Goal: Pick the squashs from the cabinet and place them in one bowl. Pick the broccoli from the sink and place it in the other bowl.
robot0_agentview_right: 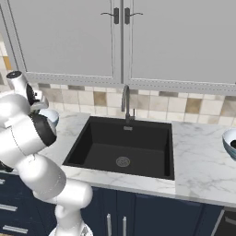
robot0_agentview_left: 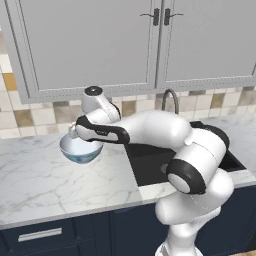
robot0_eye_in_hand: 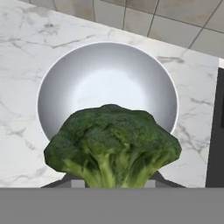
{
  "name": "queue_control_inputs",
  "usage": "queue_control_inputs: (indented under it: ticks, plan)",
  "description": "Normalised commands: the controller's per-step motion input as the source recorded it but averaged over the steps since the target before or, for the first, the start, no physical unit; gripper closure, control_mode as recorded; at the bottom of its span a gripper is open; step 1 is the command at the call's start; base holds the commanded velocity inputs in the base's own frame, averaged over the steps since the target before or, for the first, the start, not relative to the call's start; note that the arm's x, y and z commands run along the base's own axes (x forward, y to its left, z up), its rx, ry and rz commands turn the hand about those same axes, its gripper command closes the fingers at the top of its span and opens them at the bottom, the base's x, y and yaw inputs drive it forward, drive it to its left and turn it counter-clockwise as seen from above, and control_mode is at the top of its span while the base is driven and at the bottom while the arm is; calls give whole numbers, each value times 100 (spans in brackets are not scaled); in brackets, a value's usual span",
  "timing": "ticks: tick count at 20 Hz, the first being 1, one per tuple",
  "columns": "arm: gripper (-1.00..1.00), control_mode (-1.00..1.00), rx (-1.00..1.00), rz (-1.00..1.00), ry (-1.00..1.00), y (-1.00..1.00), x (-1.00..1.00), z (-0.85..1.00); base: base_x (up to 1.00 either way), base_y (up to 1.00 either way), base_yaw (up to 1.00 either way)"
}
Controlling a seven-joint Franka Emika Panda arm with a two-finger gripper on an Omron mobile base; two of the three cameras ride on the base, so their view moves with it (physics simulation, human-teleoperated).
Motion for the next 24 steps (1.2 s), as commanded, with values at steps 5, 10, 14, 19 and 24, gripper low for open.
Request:
queue_control_inputs:
  ticks: [5, 10, 14, 19, 24]
  plan:
    - [100, -100, 1, 0, 0, -5, -1, -43, 0, 0, 0]
    - [100, -100, 2, 0, -1, 0, 3, -39, 0, 0, 0]
    - [100, -100, 0, 1, 0, 0, 30, -9, 0, 0, 0]
    - [100, -100, 0, -1, 0, 8, 23, 0, 0, 0, 0]
    - [-100, -100, 0, -3, 0, 24, 2, -1, 0, 0, 0]
